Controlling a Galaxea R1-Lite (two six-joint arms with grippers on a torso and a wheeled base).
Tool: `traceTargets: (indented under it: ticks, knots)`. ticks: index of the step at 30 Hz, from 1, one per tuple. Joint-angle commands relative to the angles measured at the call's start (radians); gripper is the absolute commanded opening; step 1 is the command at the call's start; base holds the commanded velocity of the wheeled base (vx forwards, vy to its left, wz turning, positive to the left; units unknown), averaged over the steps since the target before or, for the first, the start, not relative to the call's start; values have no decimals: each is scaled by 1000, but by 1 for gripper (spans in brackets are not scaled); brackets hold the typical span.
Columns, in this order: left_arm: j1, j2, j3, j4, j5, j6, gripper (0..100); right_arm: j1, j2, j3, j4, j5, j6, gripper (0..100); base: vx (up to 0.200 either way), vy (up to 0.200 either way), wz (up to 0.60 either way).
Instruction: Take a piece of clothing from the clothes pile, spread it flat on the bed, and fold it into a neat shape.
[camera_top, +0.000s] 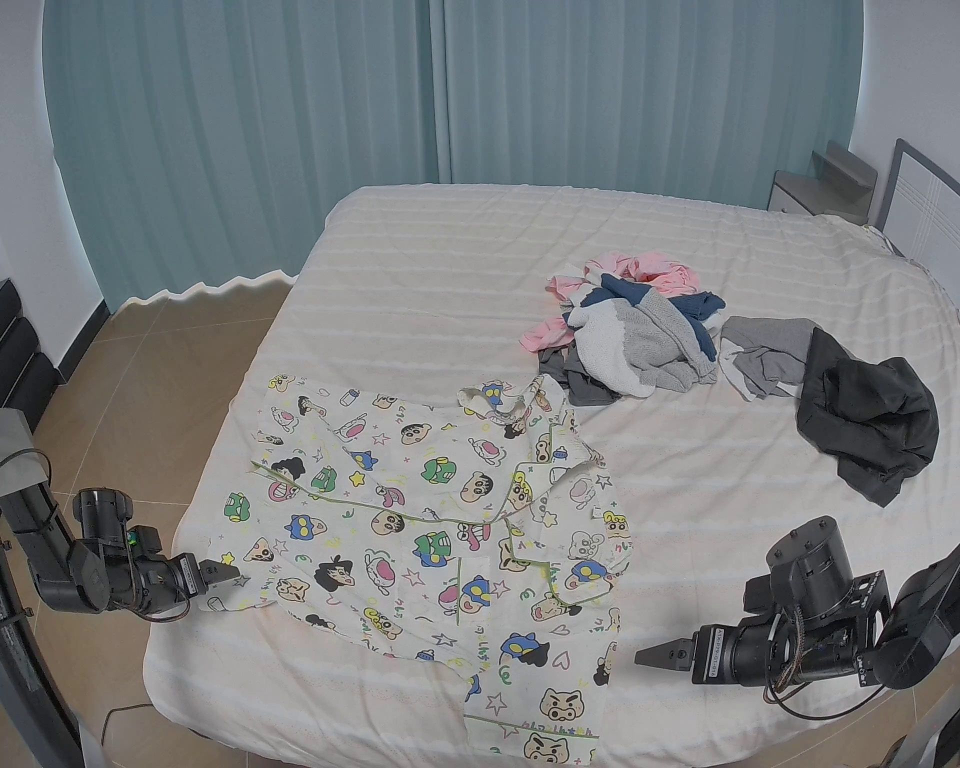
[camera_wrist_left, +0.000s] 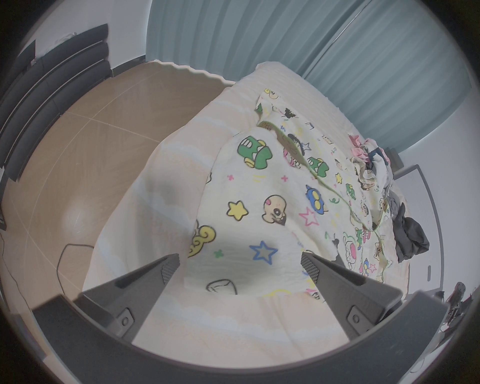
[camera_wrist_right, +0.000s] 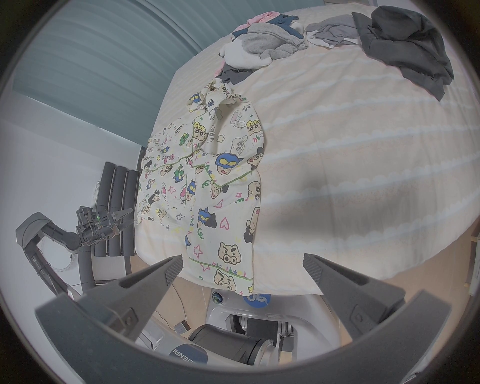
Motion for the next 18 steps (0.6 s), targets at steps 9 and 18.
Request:
traceTargets:
  ticks: [9, 18]
  knots:
    - [-2, 100, 14, -104, 5, -7, 100, 1, 34, 1, -20, 2, 2, 100, 0, 0, 0]
    - [-23, 114, 15, -103, 0, -27, 0, 22, 245, -2, -215, -7, 50, 100, 0, 0, 0]
